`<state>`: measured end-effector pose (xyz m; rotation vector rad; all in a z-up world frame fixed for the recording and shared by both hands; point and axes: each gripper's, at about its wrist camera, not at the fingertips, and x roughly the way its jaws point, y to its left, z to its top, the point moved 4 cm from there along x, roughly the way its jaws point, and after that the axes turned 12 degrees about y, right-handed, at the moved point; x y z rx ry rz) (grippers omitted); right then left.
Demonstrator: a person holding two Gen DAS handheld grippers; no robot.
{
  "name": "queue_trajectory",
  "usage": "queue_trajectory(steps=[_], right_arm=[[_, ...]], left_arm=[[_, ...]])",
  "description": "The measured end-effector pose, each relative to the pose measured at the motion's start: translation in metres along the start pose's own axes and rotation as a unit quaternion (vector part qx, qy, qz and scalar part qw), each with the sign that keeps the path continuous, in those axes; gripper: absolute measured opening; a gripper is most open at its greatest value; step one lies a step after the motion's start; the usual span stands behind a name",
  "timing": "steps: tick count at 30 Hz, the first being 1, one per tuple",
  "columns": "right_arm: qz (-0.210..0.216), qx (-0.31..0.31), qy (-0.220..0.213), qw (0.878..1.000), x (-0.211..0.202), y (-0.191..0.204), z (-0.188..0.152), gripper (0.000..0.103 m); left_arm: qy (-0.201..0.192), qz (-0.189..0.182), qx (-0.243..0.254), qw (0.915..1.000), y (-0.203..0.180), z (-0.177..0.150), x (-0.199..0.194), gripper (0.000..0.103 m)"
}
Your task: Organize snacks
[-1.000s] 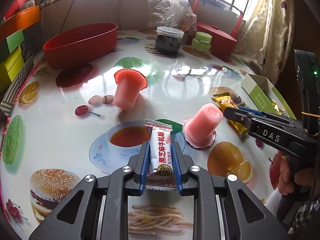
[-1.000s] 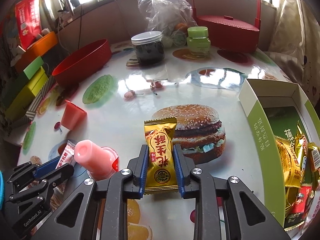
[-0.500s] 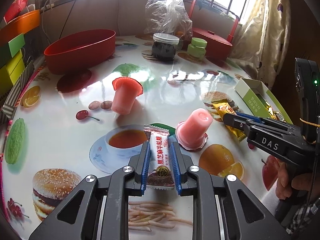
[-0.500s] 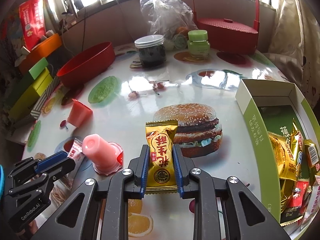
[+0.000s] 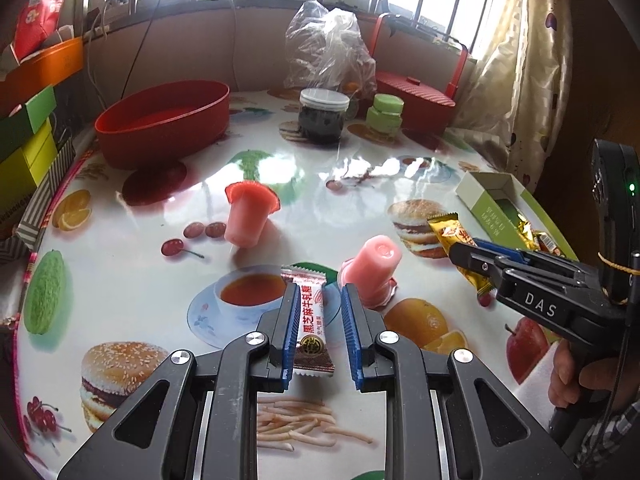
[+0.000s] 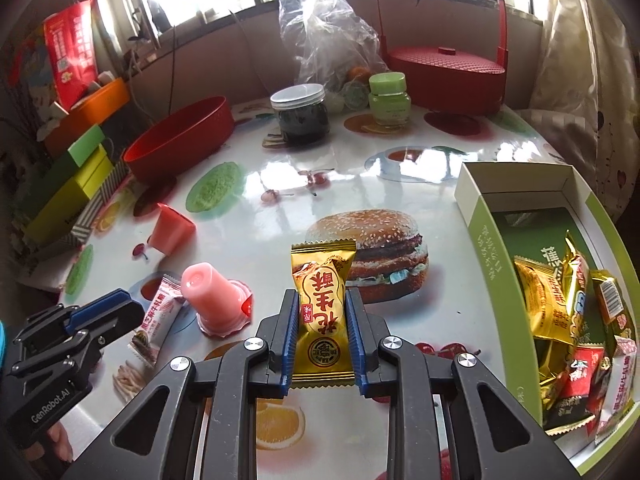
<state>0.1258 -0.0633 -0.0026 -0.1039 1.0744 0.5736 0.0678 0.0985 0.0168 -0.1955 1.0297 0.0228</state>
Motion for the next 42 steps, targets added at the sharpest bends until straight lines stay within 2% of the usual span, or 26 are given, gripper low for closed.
queue_trajectory(steps=[16, 42], right_arm=[[0.006, 0.017, -0.032, 0.999, -0.038, -0.018, -0.013, 0.022], [-0.016, 0.071, -0.063, 0.995, -0.078, -0.076, -0.03, 0.022]], left_arm=[[-0.03, -0.01, 0.025, 0.9992, -0.028, 0.014, -0.026, 0.022], [-0.029, -0.054, 0.085, 0.9945, -0.097, 0.035, -0.019, 0.022]])
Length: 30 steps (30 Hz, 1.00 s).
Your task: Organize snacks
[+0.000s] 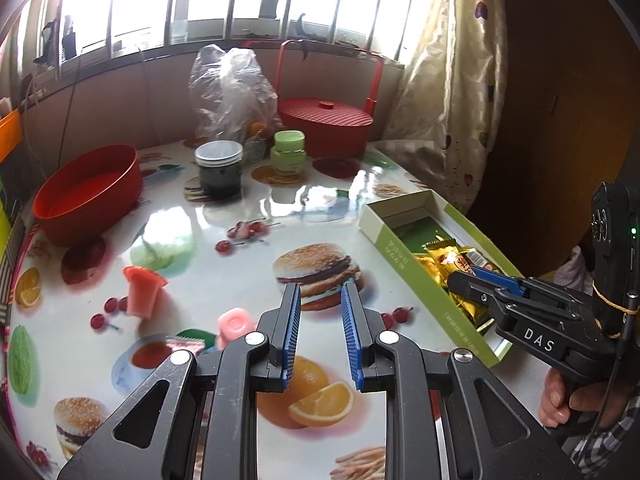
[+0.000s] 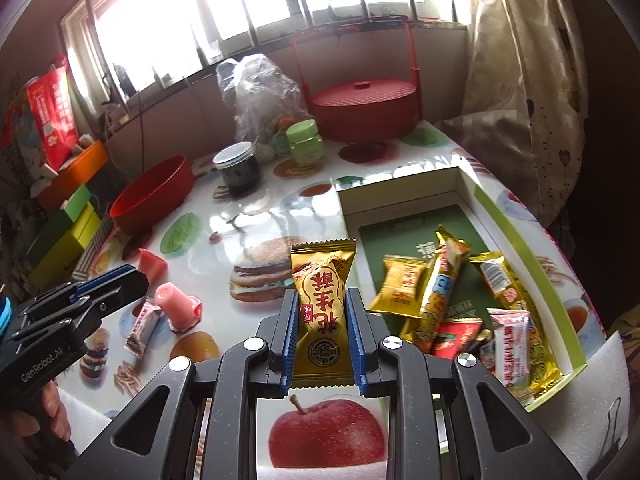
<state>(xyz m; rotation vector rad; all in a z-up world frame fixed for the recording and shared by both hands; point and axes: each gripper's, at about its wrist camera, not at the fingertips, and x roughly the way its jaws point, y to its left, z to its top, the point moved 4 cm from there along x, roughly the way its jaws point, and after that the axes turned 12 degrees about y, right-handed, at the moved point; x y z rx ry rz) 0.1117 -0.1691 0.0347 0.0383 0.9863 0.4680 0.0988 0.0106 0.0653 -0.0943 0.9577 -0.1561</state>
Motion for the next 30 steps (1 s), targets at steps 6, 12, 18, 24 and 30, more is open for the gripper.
queue_trajectory(steps=[6, 12, 18, 24, 30], right_arm=[[-0.008, 0.017, -0.001, 1.0, -0.005, -0.019, -0.004, 0.022], [-0.008, 0.025, 0.003, 1.0, -0.006, -0.03, -0.012, 0.022], [-0.001, 0.033, 0.004, 0.999, -0.005, -0.033, -0.018, 0.022], [-0.001, 0.032, -0.002, 0.999, -0.009, -0.032, -0.019, 0.022], [0.0, 0.03, -0.003, 1.0, -0.012, -0.031, -0.02, 0.022]], left_arm=[[-0.002, -0.009, 0.016, 0.9998, -0.013, 0.01, 0.002, 0.022], [0.007, -0.006, 0.012, 0.9999, 0.002, -0.004, -0.002, 0.022], [0.018, 0.015, -0.015, 0.9996, 0.034, -0.03, -0.008, 0.022], [0.052, 0.05, -0.039, 0.9967, 0.067, -0.052, 0.002, 0.031], [0.085, 0.064, -0.05, 0.9931, 0.078, -0.064, 0.025, 0.032]])
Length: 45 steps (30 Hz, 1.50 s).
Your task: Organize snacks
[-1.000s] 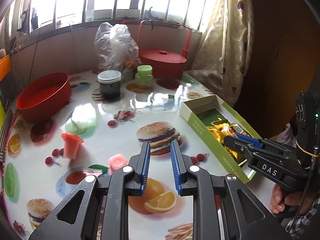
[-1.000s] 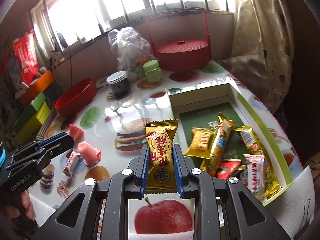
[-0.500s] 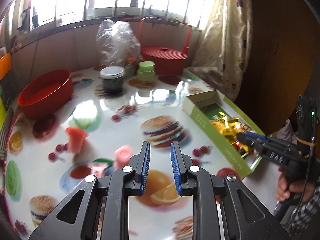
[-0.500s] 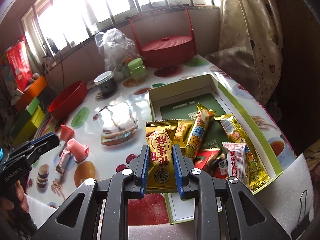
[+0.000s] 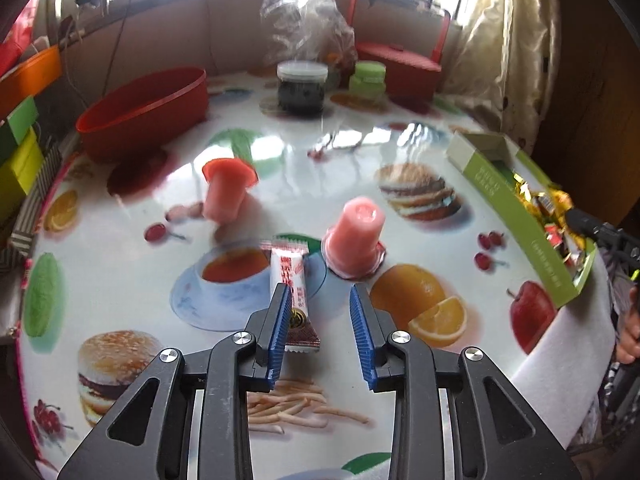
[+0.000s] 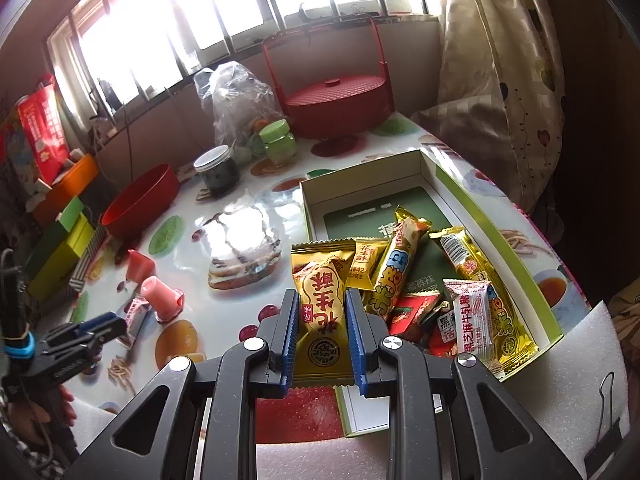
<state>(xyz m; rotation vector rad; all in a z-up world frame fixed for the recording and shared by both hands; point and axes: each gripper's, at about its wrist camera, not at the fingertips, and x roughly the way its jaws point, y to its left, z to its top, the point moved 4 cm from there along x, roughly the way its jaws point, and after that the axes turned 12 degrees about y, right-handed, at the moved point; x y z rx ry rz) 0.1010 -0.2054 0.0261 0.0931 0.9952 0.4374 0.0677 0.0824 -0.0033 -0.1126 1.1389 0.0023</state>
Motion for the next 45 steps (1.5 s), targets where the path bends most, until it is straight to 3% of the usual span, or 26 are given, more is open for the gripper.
queue_trajectory(steps=[3, 5, 12, 18, 22, 24, 26, 36, 45], right_arm=[[0.001, -0.003, 0.001, 1.0, -0.001, 0.002, 0.0, 0.022], [0.0, -0.002, 0.0, 1.0, -0.002, 0.001, 0.0, 0.022], [-0.001, 0.0, 0.0, 1.0, -0.001, 0.0, 0.0, 0.022], [-0.001, 0.001, -0.001, 1.0, -0.002, -0.001, 0.0, 0.022], [-0.002, 0.001, -0.002, 1.0, -0.001, -0.001, -0.001, 0.022], [-0.001, 0.002, -0.001, 1.0, -0.001, -0.001, 0.0, 0.022], [-0.001, 0.002, -0.001, 1.0, -0.002, -0.001, 0.0, 0.022], [-0.001, 0.001, -0.002, 1.0, -0.002, -0.002, 0.0, 0.022], [-0.001, 0.001, -0.008, 1.0, -0.012, -0.001, -0.002, 0.022]], left_arm=[[-0.005, 0.022, 0.004, 0.9997, -0.001, 0.002, 0.003, 0.046], [0.0, 0.018, -0.007, 0.9998, 0.003, 0.004, 0.006, 0.046], [0.003, 0.057, -0.009, 0.9983, 0.007, 0.009, 0.011, 0.046], [0.024, 0.055, -0.026, 0.9979, 0.011, 0.01, 0.026, 0.046], [0.017, 0.052, -0.023, 0.9982, 0.009, 0.009, 0.025, 0.046], [0.016, 0.051, -0.021, 0.9983, 0.009, 0.009, 0.025, 0.039], [0.014, 0.05, -0.021, 0.9984, 0.009, 0.01, 0.024, 0.021], [0.005, 0.041, -0.024, 0.9989, 0.006, 0.008, 0.018, 0.021], [-0.026, 0.029, -0.016, 0.9991, -0.005, 0.013, -0.013, 0.021]])
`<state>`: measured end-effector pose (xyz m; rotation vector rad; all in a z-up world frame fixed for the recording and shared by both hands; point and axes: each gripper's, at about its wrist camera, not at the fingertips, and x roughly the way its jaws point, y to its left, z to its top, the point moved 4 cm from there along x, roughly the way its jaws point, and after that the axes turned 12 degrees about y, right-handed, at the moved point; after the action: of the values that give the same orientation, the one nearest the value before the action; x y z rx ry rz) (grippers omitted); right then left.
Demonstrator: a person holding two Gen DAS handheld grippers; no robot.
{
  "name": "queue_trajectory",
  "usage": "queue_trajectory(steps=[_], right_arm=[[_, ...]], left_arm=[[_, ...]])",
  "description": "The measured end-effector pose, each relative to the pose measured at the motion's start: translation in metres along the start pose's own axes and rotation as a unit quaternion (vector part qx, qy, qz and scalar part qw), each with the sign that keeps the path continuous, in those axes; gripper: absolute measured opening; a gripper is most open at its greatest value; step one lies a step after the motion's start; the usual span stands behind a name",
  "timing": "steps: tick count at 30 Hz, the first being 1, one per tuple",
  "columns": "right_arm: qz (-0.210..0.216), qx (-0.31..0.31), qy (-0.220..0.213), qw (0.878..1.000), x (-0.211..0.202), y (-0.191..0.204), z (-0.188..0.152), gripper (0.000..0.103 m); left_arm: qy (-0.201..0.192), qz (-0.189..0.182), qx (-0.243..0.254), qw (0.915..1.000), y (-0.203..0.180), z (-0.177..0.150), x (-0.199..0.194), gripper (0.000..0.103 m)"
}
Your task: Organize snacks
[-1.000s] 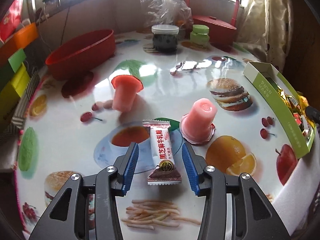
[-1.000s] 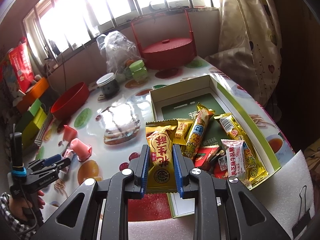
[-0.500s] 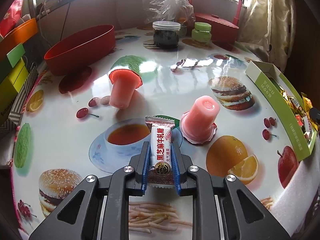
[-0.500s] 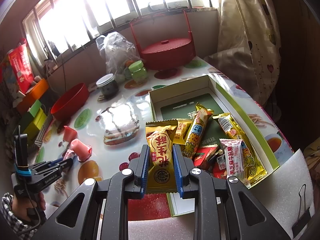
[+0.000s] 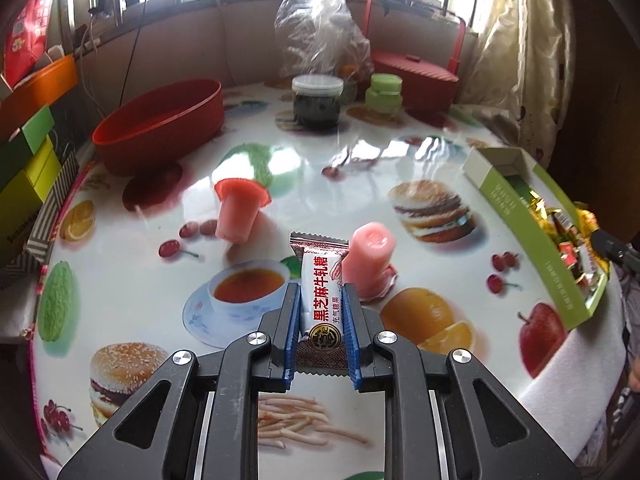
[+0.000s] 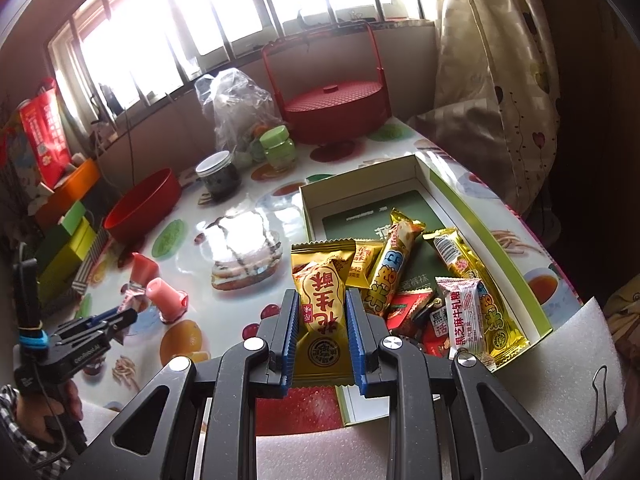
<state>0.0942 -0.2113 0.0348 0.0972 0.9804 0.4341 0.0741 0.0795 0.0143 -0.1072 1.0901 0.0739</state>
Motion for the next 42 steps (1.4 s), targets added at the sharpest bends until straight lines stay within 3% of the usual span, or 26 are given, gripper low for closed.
queue_trajectory(steps=[15, 42], right_arm=[[-0.004, -0.001, -0.01, 1.0, -0.014, -0.001, 0.001, 0.022], [-0.028, 0.025, -0.011, 0.999, -0.011, -0.029, 0.006, 0.022]], left_arm=[[-0.036, -0.043, 0.032, 0.9979, -0.042, 0.015, -0.034, 0.021], [-0.032, -0.125, 0.1, 0.9866, -0.139, 0.066, -0.011, 0.021]])
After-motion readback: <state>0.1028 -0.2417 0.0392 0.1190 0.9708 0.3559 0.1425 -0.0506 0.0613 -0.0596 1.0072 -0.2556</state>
